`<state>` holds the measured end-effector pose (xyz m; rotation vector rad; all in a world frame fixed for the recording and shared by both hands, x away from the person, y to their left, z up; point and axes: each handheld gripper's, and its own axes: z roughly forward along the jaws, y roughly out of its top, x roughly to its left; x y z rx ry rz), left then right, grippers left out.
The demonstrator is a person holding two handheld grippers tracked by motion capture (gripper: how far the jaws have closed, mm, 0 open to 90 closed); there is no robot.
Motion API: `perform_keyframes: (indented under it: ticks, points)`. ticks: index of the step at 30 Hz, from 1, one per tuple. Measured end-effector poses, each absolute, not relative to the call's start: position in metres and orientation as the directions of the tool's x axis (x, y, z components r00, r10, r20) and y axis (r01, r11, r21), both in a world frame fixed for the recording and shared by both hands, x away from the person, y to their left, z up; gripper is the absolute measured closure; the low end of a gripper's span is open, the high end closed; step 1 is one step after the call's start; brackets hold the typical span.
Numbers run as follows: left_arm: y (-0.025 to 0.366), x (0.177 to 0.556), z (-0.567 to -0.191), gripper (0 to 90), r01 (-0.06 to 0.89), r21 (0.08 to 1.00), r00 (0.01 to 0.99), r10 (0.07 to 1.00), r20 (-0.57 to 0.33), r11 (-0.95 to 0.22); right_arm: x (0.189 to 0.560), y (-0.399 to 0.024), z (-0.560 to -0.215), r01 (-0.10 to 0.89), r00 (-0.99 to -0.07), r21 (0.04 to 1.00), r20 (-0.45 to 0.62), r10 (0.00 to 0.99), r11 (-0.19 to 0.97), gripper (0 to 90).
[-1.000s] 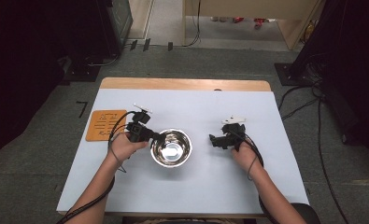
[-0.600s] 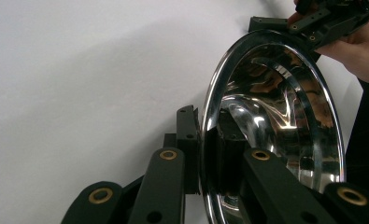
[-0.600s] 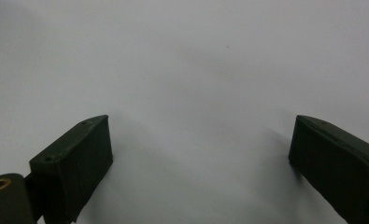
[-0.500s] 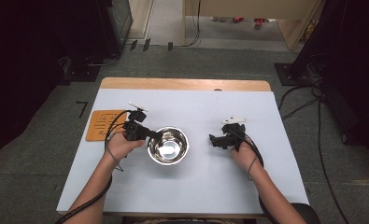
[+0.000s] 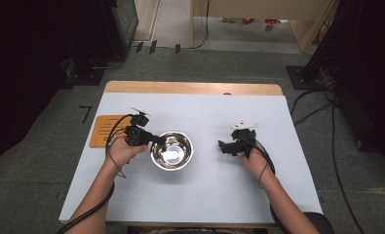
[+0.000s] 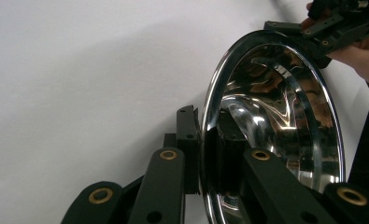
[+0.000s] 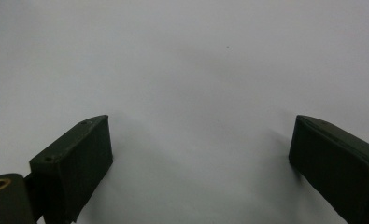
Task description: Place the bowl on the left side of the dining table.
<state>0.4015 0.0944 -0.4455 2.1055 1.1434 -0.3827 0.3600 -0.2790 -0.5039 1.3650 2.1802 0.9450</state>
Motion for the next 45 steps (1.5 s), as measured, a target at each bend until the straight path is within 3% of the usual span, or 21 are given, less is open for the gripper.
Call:
perform_keyframes:
  ticks: [45]
  points:
    - [0.125, 0.408, -0.44, 84.3, 0.843, 0.448, 0.518, 0.672, -0.529, -0.297, 0.36, -0.279, -0.504, 0.625, -0.445, 0.722, 0.018, 0.895, 0.296, 5.8]
